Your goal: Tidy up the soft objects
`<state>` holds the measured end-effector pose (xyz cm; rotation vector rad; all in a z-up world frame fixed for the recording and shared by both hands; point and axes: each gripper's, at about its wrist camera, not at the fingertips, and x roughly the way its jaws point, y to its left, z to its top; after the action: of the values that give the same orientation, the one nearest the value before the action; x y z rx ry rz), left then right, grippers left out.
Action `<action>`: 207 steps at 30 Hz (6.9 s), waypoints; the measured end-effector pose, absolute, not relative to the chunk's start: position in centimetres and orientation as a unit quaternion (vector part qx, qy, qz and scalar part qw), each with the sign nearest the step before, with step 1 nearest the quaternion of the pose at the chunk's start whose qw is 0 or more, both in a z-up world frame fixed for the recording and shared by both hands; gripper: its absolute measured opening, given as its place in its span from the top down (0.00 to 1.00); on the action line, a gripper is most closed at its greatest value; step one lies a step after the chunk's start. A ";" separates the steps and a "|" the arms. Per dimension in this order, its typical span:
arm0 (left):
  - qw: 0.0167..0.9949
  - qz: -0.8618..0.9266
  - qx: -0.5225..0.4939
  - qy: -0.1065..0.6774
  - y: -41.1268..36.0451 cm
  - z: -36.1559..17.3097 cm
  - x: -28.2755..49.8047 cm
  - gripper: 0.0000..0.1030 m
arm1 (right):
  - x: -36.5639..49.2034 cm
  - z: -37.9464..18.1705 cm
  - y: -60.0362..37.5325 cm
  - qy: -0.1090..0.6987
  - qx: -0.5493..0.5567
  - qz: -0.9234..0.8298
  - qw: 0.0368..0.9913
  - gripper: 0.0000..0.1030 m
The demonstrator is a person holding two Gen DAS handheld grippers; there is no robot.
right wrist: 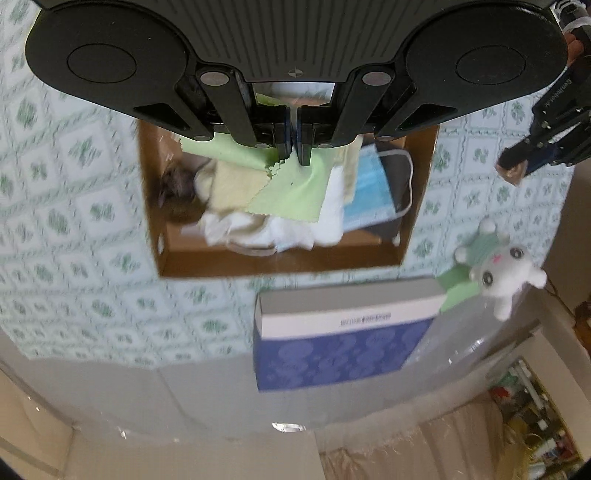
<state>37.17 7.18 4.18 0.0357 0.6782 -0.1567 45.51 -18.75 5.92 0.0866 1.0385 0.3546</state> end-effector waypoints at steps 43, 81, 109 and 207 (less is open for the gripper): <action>0.903 -0.145 0.064 0.400 -2.8 -2.5 45.1 0.83 | 51.6 -6.8 -26.8 0.508 -0.100 0.335 0.787 0.80; 0.899 -0.143 0.073 0.407 -3.3 -0.9 43.5 0.53 | 49.4 -1.6 -29.2 0.480 0.003 0.319 0.817 0.45; 0.932 -0.109 0.073 0.338 -1.0 10.4 28.7 0.53 | 34.5 10.3 -27.1 0.355 0.027 0.334 0.873 0.45; 0.934 -0.006 0.010 0.357 0.2 -2.1 -2.3 0.43 | 0.3 -5.1 -19.1 0.347 0.069 0.200 0.914 0.45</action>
<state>-2.34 0.20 -2.08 0.0204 0.7305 -0.0113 0.33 -19.08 -5.14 0.1412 0.7142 0.4126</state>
